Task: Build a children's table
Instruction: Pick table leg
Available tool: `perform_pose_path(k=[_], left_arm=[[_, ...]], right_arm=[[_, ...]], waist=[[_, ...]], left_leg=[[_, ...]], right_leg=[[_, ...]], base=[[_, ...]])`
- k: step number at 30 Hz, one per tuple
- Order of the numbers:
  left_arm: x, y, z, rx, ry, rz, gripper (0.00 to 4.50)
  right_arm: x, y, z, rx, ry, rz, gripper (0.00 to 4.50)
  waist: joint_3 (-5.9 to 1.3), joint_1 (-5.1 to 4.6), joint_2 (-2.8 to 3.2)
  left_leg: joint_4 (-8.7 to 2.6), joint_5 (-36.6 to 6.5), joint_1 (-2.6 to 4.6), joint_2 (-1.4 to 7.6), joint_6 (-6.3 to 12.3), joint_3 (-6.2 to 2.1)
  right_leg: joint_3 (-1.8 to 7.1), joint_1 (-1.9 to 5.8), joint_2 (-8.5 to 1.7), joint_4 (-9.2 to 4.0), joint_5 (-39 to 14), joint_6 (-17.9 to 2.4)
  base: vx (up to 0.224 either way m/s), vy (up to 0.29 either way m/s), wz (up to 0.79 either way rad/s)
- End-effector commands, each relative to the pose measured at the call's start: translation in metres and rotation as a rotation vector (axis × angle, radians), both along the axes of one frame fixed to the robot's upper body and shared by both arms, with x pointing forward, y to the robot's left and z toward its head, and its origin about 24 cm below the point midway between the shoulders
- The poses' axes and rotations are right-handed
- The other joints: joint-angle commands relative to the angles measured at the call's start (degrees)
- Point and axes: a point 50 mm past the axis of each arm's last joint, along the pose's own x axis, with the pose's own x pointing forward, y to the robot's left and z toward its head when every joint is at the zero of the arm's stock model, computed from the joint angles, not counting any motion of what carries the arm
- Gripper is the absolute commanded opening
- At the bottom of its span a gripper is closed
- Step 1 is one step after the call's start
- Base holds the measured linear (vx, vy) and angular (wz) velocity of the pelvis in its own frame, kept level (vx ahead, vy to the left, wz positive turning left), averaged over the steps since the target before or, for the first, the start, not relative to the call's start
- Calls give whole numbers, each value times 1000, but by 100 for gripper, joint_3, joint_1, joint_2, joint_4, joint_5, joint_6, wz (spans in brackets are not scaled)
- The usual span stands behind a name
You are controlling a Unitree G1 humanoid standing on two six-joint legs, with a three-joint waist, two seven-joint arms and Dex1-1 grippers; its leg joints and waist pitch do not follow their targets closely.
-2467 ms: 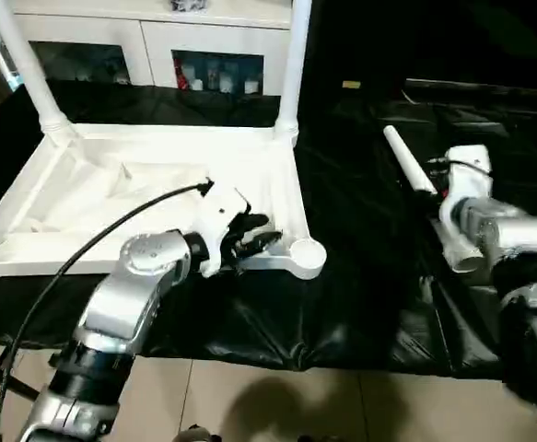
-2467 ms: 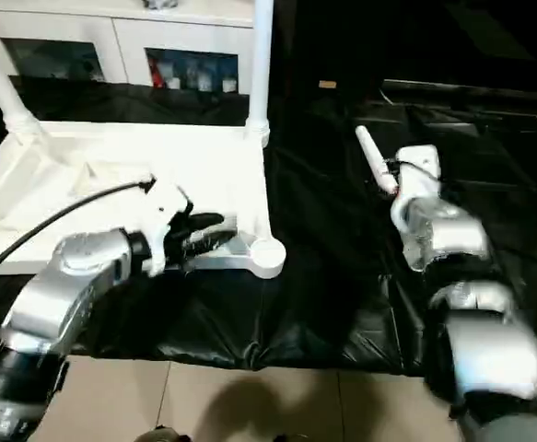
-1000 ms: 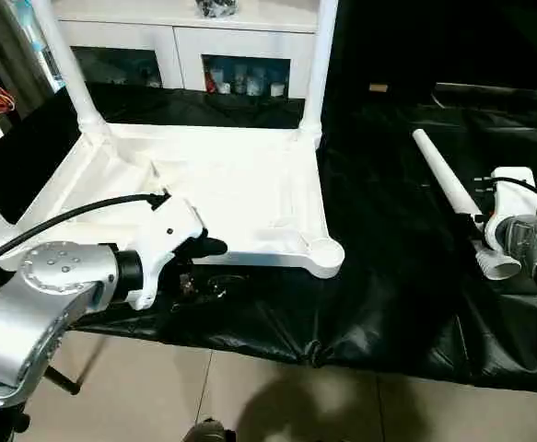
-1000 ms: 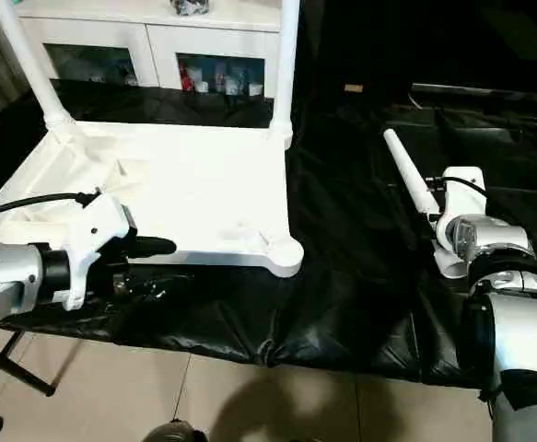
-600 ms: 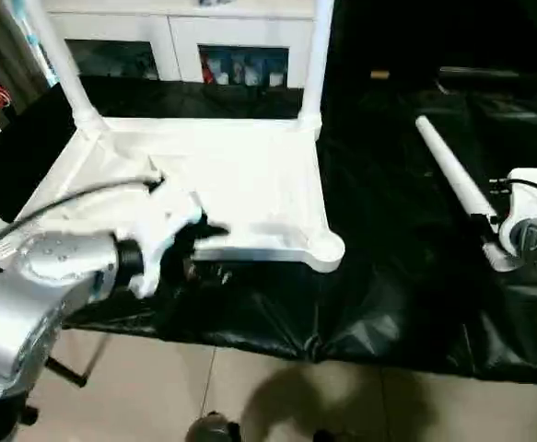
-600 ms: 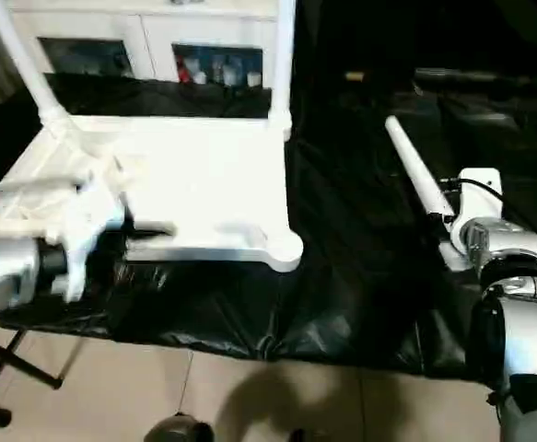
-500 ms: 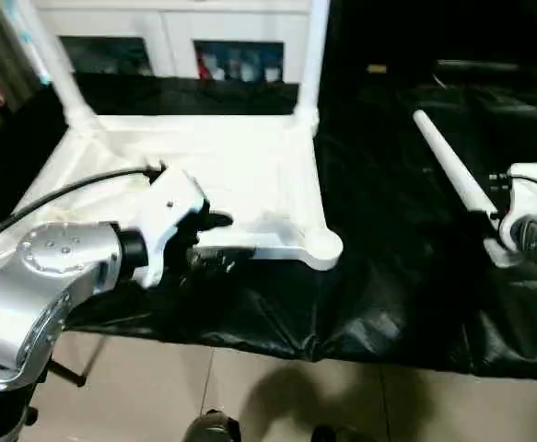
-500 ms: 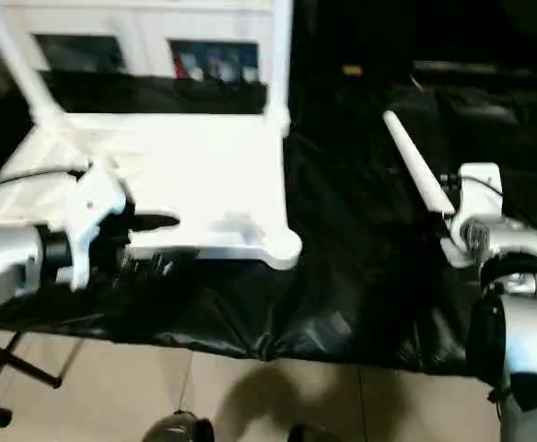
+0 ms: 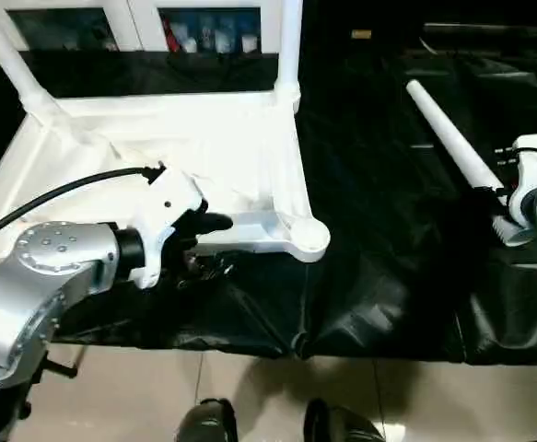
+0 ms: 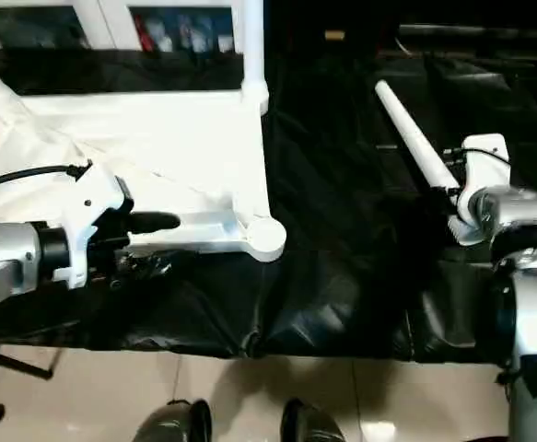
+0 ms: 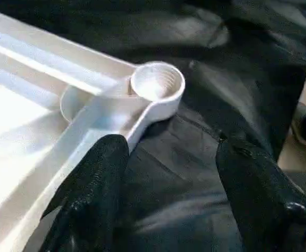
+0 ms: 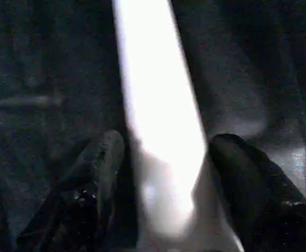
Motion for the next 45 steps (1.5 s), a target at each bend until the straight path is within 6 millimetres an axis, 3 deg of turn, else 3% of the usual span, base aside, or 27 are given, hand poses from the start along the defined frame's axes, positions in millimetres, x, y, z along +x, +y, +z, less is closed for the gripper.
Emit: perform_pose_path(k=[1, 4, 10, 18, 23, 24, 25, 26, 27, 28, 31, 32, 33, 36, 37, 40, 45], left_arm=[[-3, 0, 3, 8, 6, -31, 313], [-2, 1, 6, -1, 7, -42, 313], [0, 2, 10, -5, 4, -53, 313], [0, 2, 10, -7, 8, -62, 313], [8, 3, 12, -15, -31, -33, 313], [12, 2, 14, -27, -56, -10, 313], [15, 2, 14, -33, -67, 2, 313], [16, 1, 14, -35, -73, 10, 313], [20, 1, 14, -45, -85, 35, 313], [21, 1, 14, -47, -90, 40, 313], [30, 0, 12, -70, -125, 98, 313], [34, -2, 11, -76, -135, 117, 313], [37, -4, 9, -91, -143, 133, 313], [44, -12, 4, -129, -149, 179, 313], [46, -14, 2, -139, -149, 188, 313], [51, -26, -6, -185, -131, 221, 313], [66, -43, -10, -275, -131, 306, 313]], right_arm=[[-4, -4, 3, -9, 60, 7, 268], [-5, -6, 5, -14, 95, 20, 243], [-9, -6, 6, -10, 166, 67, 194], [-17, -11, -3, 0, 224, 65, 188], [-15, -9, -2, 136, 136, 25, 188], [-12, -7, 2, 189, 83, 17, 188], [-10, -6, 4, 214, 56, 13, 188], [-9, -5, 6, 228, 41, 11, 188], [-7, -3, 10, 287, 8, 14, 188], [-7, -2, 11, 302, -1, 18, 188], [-3, 6, 15, 406, -40, 58, 188], [-2, 9, 15, 433, -49, 74, 188], [-1, 12, 14, 465, -56, 86, 188], [1, 21, 14, 550, -79, 116, 188], [2, 24, 14, 572, -85, 123, 188], [5, 39, 13, 700, -96, 185, 188], [11, 63, 6, 899, -179, 241, 188]], waist=[[-381, -15, -97], [-370, -3, -89], [-396, -1, -133], [-436, 11, -168], [-533, 30, -201], [-592, 31, -259], [-610, 34, -276], [-619, 46, -239], [-667, 36, -316], [-669, 47, -305], [-773, 48, -376], [-759, 59, -351], [-797, 69, -377], [-822, 83, -369], [-822, 90, -341], [-844, 102, -399], [-879, 156, -431]], left_leg=[[-343, -437, 105, 329, 868, -199], [-344, -383, 101, 341, 804, -200], [-330, -290, 103, 359, 783, -194], [-311, -196, 105, 359, 794, -186], [-284, -137, 116, 357, 747, -179], [-269, -52, 112, 356, 747, -172], [-264, -40, 116, 357, 748, -165], [-249, -5, 107, 349, 753, -170], [-237, 34, 103, 355, 753, -158], [-233, 59, 95, 348, 760, -161], [-193, 89, 74, 338, 757, -146], [-180, 33, 66, 325, 732, -141], [-174, -44, 66, 337, 676, -141], [-168, -283, 76, 361, 490, -152], [-168, -328, 80, 359, 470, -157], [-173, -512, 91, 368, 399, -162], [-176, -523, 106, 364, 351, -165]], right_leg=[[412, 405, -520, -414, -1505, -1176], [430, 412, -535, -396, -1436, -1244], [451, 445, -561, -361, -1270, -1361], [458, 461, -570, -348, -1260, -1386], [454, 491, -569, -324, -1213, -1350], [454, 519, -571, -294, -1105, -1351], [459, 519, -570, -295, -1072, -1339], [450, 510, -566, -279, -1029, -1337], [444, 529, -565, -255, -964, -1336], [445, 529, -571, -246, -932, -1330], [430, 558, -565, -233, -891, -1257], [430, 526, -553, -249, -987, -1207], [428, 544, -562, -257, -1094, -1159], [417, 525, -569, -294, -1402, -1065], [415, 525, -572, -308, -1462, -1047], [403, 524, -583, -345, -1740, -934], [401, 506, -593, -391, -1904, -742]], base=[[0, 0, 0], [0, 0, 0], [0, 0, 0], [0, 0, 0], [0, 0, 0], [0, 0, 0], [0, 0, 0], [0, 0, 0], [0, 0, 0], [0, 0, 0], [0, 0, 0], [0, 0, 0], [0, 0, 0], [0, 0, 0], [0, 0, 0], [0, 0, 0], [0, 0, 0]])
